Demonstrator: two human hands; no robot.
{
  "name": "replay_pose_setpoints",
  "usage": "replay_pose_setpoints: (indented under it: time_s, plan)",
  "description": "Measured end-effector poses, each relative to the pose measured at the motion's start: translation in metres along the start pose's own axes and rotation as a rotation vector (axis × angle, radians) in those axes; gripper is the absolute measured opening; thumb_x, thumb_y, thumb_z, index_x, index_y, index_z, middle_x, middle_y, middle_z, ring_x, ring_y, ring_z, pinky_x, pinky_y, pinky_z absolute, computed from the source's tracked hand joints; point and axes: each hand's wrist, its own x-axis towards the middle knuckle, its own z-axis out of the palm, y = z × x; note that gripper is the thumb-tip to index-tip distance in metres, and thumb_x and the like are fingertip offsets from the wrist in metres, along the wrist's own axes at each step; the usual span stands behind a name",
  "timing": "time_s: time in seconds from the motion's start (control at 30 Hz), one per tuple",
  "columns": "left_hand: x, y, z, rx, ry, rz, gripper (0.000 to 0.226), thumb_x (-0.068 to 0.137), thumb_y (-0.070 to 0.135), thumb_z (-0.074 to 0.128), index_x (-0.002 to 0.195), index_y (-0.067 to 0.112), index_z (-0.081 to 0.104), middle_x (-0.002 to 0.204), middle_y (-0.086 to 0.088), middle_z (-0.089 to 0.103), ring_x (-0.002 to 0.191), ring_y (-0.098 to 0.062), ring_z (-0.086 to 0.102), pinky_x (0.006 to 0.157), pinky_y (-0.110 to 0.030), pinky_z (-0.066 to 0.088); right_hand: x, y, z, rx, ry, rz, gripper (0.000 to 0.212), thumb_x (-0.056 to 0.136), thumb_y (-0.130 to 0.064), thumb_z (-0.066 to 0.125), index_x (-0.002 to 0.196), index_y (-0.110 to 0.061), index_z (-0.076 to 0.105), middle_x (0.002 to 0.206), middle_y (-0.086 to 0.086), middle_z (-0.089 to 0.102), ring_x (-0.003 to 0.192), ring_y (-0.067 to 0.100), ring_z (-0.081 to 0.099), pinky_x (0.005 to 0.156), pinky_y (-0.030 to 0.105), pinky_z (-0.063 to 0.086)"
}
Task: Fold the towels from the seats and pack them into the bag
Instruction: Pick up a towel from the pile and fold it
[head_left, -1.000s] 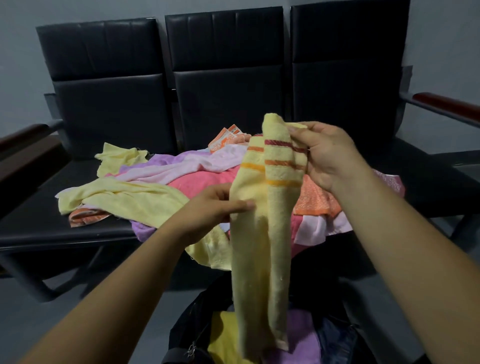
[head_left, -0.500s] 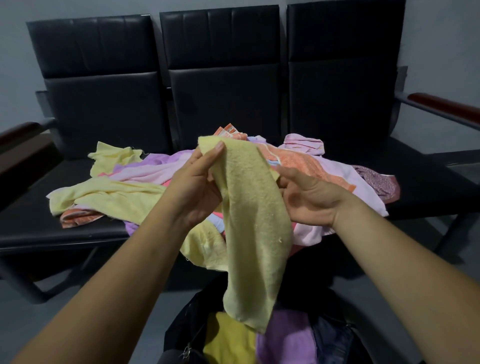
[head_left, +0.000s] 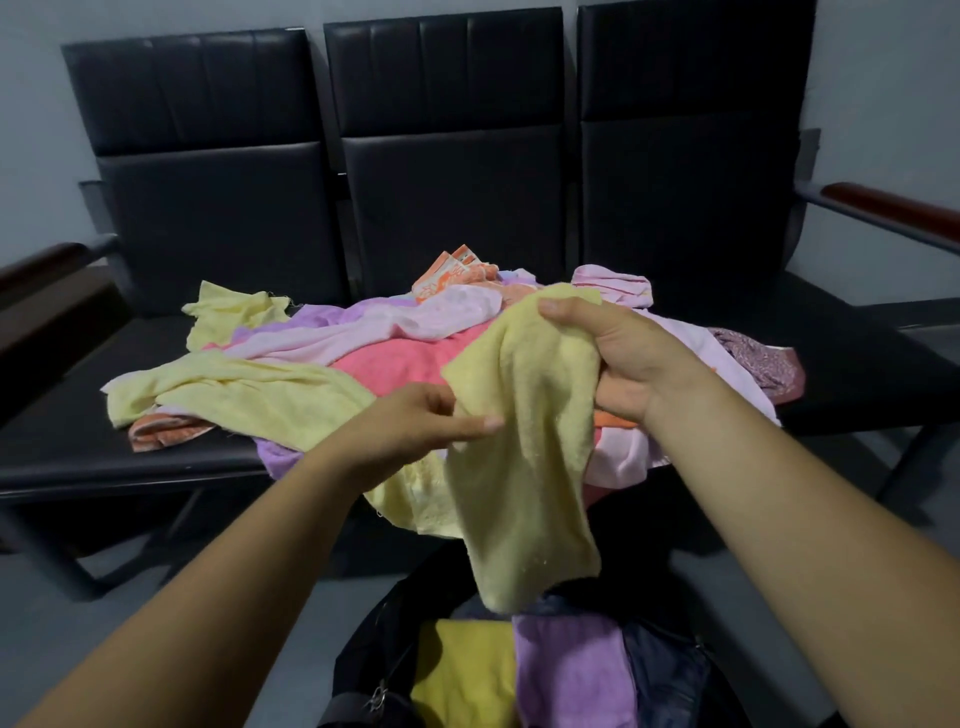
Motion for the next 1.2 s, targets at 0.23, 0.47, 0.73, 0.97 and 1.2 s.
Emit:
replay_pose_setpoints:
  time_s: [0.23, 0.47, 0.73, 0.97, 1.2]
  plan:
    - [-0.002, 0.010, 0.006, -0.502, 0.081, -0.015, 0.059, 0.073, 0.031, 0.083, 0.111, -0.010, 0.066, 0.113, -0.026, 0.064, 0.103, -0.034, 0.061, 0.097, -0.046, 0.048, -0.003, -0.010, -0.015, 0.141, 0.013, 0.081, 0.034, 0.085, -0.016, 0.069, 0.118, -0.007, 0.070, 0.116, 0.011, 0.071, 0.106, 0.025, 0.070, 0.091, 0.038, 0.058]
    - [0.002, 0.031, 0.003, -0.945, 0.129, -0.081, 0.039, 0.099, 0.036, 0.055, 0.107, 0.005, 0.077, 0.111, -0.016, 0.073, 0.098, -0.027, 0.073, 0.082, -0.041, 0.061, -0.007, 0.018, -0.021, -0.028, -0.288, 0.219, 0.046, 0.082, -0.025, 0.073, 0.126, -0.011, 0.067, 0.126, 0.014, 0.067, 0.125, 0.035, 0.058, 0.112, 0.059, 0.038]
    - [0.003, 0.018, -0.014, -0.387, 0.266, 0.021, 0.062, 0.078, 0.018, 0.081, 0.132, -0.001, 0.058, 0.109, -0.016, 0.074, 0.098, -0.027, 0.072, 0.072, -0.034, 0.059, 0.002, 0.013, -0.021, -0.143, -0.038, -0.040, 0.044, 0.090, -0.008, 0.067, 0.131, 0.008, 0.059, 0.121, 0.023, 0.065, 0.104, 0.030, 0.066, 0.092, 0.041, 0.057]
    - [0.005, 0.017, -0.018, -0.383, 0.439, 0.032, 0.024, 0.095, 0.017, 0.064, 0.101, -0.004, 0.073, 0.104, -0.028, 0.068, 0.089, -0.030, 0.063, 0.074, -0.037, 0.055, 0.000, 0.004, -0.019, -0.170, 0.046, -0.134, 0.038, 0.076, -0.013, 0.079, 0.108, 0.004, 0.069, 0.092, 0.014, 0.073, 0.084, 0.024, 0.070, 0.072, 0.031, 0.060]
    - [0.002, 0.020, -0.022, -0.355, 0.246, 0.166, 0.033, 0.082, 0.018, 0.069, 0.112, 0.003, 0.071, 0.108, -0.016, 0.074, 0.100, -0.030, 0.071, 0.090, -0.042, 0.056, -0.009, -0.012, -0.025, -0.025, -0.017, -0.212, 0.015, 0.098, -0.004, 0.056, 0.100, 0.000, 0.070, 0.091, 0.008, 0.076, 0.086, 0.015, 0.073, 0.077, 0.028, 0.060]
